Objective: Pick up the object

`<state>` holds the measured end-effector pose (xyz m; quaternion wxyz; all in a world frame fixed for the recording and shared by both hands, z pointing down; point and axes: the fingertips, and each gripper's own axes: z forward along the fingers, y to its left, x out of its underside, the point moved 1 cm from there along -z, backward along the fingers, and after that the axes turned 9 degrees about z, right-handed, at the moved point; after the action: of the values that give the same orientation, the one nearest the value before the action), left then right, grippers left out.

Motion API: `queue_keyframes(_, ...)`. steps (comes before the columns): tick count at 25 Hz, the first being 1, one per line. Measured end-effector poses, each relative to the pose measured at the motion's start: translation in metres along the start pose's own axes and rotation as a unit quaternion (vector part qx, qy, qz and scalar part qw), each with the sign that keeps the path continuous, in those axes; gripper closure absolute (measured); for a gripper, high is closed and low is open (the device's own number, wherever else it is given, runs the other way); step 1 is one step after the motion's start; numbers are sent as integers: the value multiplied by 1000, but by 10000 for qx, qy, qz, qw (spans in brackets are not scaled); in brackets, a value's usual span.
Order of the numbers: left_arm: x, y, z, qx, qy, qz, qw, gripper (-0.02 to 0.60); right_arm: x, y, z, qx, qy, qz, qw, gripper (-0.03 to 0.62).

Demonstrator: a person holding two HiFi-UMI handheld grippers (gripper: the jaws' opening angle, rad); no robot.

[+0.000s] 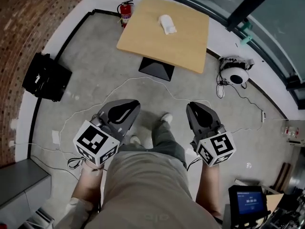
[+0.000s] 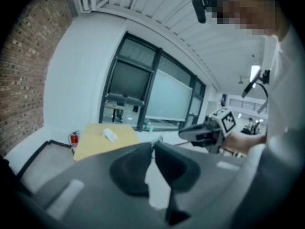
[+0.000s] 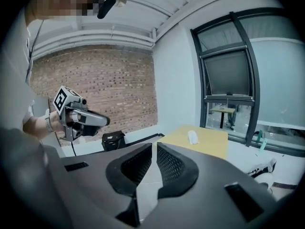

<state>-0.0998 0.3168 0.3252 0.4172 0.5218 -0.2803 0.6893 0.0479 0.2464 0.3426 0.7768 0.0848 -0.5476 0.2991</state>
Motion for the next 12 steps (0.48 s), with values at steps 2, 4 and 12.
queue_keyframes(2,-6,27,38,-1,139,72,9999,569,-11,-34,31,-68,24,50,10000,582)
queue_keyframes(4,-19,56,82,-63,270,166,9995,554,-28,-75,60,-154,15,86,9998,581)
queue_keyframes(12,-69,187,249,-338,789,210,9961,508,-93,-224,176,-474,444,-5,9979,547)
